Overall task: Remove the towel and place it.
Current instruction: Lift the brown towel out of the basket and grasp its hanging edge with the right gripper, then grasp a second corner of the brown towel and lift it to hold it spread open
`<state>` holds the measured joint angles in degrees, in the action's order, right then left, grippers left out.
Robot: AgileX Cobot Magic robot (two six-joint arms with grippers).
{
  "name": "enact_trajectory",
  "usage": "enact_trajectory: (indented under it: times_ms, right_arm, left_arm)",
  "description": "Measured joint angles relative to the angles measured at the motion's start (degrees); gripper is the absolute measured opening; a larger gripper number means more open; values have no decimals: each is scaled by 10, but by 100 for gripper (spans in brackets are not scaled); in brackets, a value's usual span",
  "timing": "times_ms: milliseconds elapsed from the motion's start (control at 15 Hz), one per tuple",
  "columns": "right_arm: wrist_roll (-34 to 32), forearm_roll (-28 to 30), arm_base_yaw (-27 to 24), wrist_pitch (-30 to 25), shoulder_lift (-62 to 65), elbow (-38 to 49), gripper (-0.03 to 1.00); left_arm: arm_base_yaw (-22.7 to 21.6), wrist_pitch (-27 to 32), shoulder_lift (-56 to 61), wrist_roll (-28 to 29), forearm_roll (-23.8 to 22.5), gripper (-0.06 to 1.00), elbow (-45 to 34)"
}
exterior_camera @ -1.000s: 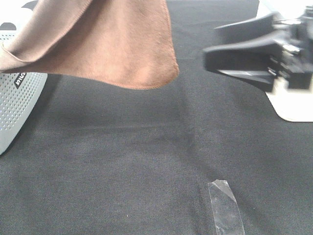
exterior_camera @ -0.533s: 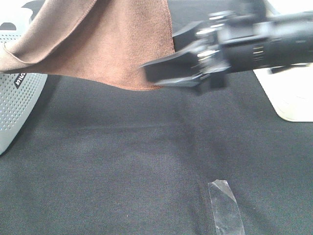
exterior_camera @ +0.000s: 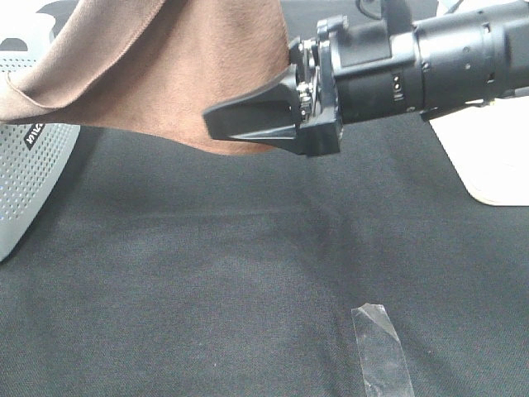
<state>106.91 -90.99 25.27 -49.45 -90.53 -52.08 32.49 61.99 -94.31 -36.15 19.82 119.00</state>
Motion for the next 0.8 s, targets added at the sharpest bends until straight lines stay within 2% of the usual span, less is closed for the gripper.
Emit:
enact_trajectory:
  times_ms: [200,267,400,467,667,800]
  right_arm:
    - [-9,6,0,5,0,0,39]
    - [-14,9,0,5,0,0,30]
    - [-41,32,0,5,0,0,5]
    - [-54,49,0,4,0,0,1]
    - [-69,54,0,8,0,0,1]
    - [-104,48,0,14,0,0,1]
  left_arm:
    - [0,1,0,0,-1,0,0]
    - [0,1,0,0,-5,0,0]
    - [0,2,0,1,-18,0,0]
    - [0,3,0,7,-25,0,0]
    - [0,10,0,23,-32,0,0]
    - [0,32,0,25,-33,0,0]
